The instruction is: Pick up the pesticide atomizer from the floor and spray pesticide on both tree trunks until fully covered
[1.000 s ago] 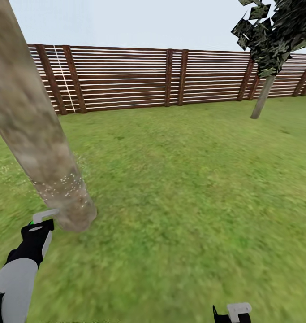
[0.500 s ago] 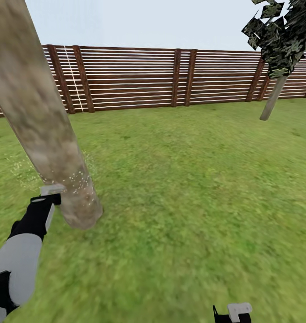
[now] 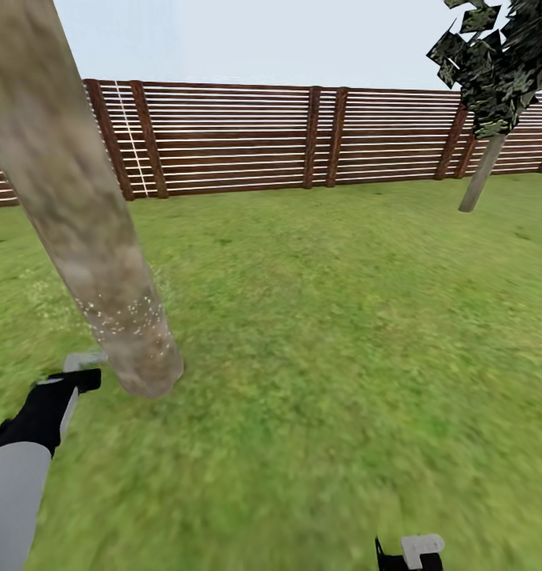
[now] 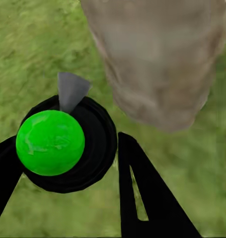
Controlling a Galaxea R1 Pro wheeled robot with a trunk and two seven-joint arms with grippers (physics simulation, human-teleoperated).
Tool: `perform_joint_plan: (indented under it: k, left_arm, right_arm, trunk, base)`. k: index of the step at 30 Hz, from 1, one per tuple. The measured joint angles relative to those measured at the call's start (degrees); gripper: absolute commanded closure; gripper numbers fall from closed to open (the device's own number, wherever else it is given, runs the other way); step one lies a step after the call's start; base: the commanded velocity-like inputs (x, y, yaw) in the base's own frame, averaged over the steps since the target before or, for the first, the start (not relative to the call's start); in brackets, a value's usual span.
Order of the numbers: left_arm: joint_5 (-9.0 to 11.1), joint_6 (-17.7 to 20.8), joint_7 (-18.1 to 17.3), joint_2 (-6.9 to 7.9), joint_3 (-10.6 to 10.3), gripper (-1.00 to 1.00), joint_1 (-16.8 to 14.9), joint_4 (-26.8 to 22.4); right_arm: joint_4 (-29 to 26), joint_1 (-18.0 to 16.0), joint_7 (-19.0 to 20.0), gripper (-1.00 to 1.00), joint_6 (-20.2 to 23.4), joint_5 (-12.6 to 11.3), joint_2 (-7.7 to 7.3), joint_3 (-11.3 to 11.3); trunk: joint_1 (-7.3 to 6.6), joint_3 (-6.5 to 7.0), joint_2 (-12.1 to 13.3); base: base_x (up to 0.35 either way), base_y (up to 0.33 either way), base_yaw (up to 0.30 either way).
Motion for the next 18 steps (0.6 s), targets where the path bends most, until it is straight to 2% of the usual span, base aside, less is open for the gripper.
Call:
perform_joint_plan:
  k: [2,3,4,6,7,9,10,11,14,16,18]
  left_arm:
    - [-0.3,-3.0,-9.2,-0.16,-0.4,1.0,2.3,0.0]
    - [-1.0,-4.5,-14.9,-0.09,-0.5,1.0,3.6,0.0]
    - [-2.4,-5.8,-20.0,0.05,-1.1,1.0,4.6,0.0]
    - [-6.6,-9.3,-28.1,0.35,-3.4,1.0,5.9,0.0]
    - [-8.7,-10.8,-31.7,0.37,-4.0,1.0,6.2,0.0]
    - [-13.1,-12.1,-38.7,0.2,-5.6,1.0,6.4,0.0]
    - [-15.5,-12.5,-42.2,0.05,-7.8,1.0,6.4,0.0]
    - [-17.7,-12.7,-45.7,-0.14,-11.7,1.0,6.5,0.0]
    - [-18.7,-12.7,-47.5,-0.42,-19.2,1.0,6.4,0.0]
    - [-18.8,-12.6,-47.7,-0.51,-22.4,1.0,6.4,0.1]
    - [-18.9,-12.8,-50.3,-0.97,-26.0,1.0,6.5,0.1]
  right_arm:
    - [-2.2,0.0,0.2,-1.0,0.1,0.1,0.03,0.1]
    - [-5.4,0.0,1.0,-1.0,0.2,0.7,0.0,0.6]
    - [-8.5,0.0,2.9,-1.0,0.3,2.4,-0.01,2.3]
    - [-11.1,-0.9,7.9,-1.0,0.8,6.2,-0.03,5.6]
    - [-11.6,-2.4,11.4,-1.0,1.9,7.9,-0.03,6.3]
    - [-11.9,-6.4,20.9,-1.0,5.2,9.3,-0.05,6.8]
    - [-12.0,-8.3,25.6,-1.0,6.2,9.6,-0.08,6.8]
    - [-12.1,-10.7,31.2,-1.0,7.1,9.7,-0.11,6.9]
    - [-12.1,-14.4,42.3,-1.0,7.6,9.7,-0.05,7.0]
    - [-12.2,-15.9,47.9,-1.0,7.6,9.8,0.13,7.0]
    - [-12.1,-17.0,51.8,-1.0,7.6,9.8,0.48,7.0]
  trunk:
    - [0.0,0.0,0.0]
    - [0.0,0.0,0.0]
    - [0.0,0.01,0.0]
    - [0.0,0.01,0.0]
    - [0.0,0.01,0.0]
    - [0.0,0.01,0.0]
    - [0.0,0.01,0.0]
    - [0.0,0.01,0.0]
    - [-0.03,0.01,0.0]
    - [-0.04,0.01,0.0]
    - [-0.04,0.01,0.0]
  base:
    - [-0.342,0.0,0.0]
    - [-0.343,0.0,0.0]
    - [-0.343,0.0,0.0]
    - [-0.343,0.0,0.0]
    - [-0.343,0.0,0.0]
    - [-0.343,0.0,0.0]
    - [-0.342,0.0,0.0]
    - [-0.299,0.0,0.0]
    - [-0.094,0.0,0.0]
    - [-0.017,0.0,0.0]
    - [-0.001,0.0,0.0]
